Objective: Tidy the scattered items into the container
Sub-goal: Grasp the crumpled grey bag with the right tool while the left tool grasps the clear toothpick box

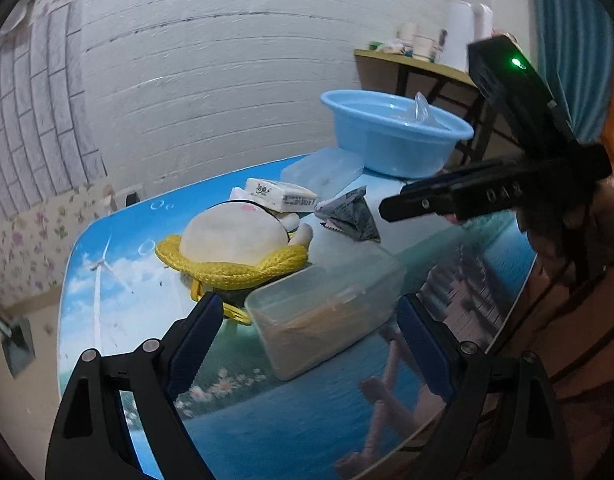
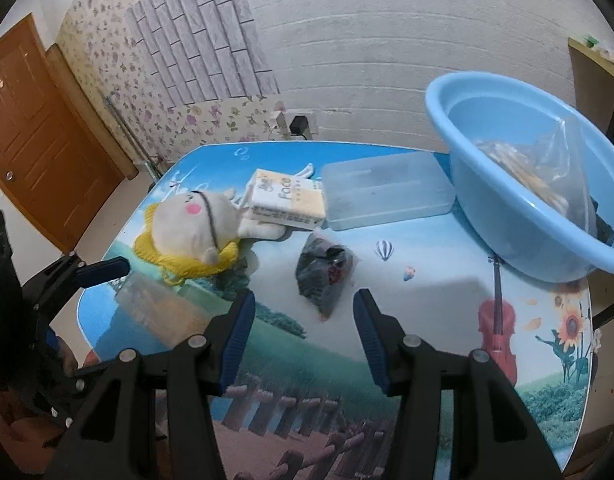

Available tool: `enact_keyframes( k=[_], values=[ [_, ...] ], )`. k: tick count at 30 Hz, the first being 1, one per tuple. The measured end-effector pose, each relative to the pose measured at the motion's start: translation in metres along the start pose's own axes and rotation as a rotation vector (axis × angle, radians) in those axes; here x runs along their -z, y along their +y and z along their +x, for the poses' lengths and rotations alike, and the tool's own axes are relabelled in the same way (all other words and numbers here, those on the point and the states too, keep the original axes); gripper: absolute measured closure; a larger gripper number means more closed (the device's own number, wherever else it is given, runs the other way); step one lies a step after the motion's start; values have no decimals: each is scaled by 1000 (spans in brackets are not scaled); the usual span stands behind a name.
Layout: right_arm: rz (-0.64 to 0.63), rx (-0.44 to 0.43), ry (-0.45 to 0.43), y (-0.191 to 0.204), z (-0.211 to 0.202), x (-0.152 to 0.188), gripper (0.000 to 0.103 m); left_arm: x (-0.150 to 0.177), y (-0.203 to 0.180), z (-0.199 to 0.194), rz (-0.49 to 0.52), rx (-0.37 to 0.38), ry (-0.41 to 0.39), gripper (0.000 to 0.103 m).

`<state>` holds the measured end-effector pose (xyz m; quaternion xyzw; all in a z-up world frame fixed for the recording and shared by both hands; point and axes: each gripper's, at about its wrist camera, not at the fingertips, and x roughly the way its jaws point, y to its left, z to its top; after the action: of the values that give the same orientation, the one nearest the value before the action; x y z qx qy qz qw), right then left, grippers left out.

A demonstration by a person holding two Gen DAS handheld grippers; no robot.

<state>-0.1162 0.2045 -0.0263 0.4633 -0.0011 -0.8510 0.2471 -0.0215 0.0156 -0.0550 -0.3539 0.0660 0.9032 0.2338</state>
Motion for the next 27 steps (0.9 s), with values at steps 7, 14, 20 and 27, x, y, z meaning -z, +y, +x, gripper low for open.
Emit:
enact_keyframes(
  k=[7, 14, 20, 27],
  values=[
    [47, -21, 31, -7, 22, -8, 52, 1, 12, 6, 12, 53, 18, 54],
    [36, 10, 44, -8, 43, -17, 52, 6, 11, -3, 20, 99, 2, 67],
    [14, -10, 51, -10, 48, -13, 75, 12, 10, -11, 17, 65, 9, 68],
    [13, -29, 38, -13, 32, 4, 78, 20, 8, -23, -23, -12, 5, 69]
  ],
)
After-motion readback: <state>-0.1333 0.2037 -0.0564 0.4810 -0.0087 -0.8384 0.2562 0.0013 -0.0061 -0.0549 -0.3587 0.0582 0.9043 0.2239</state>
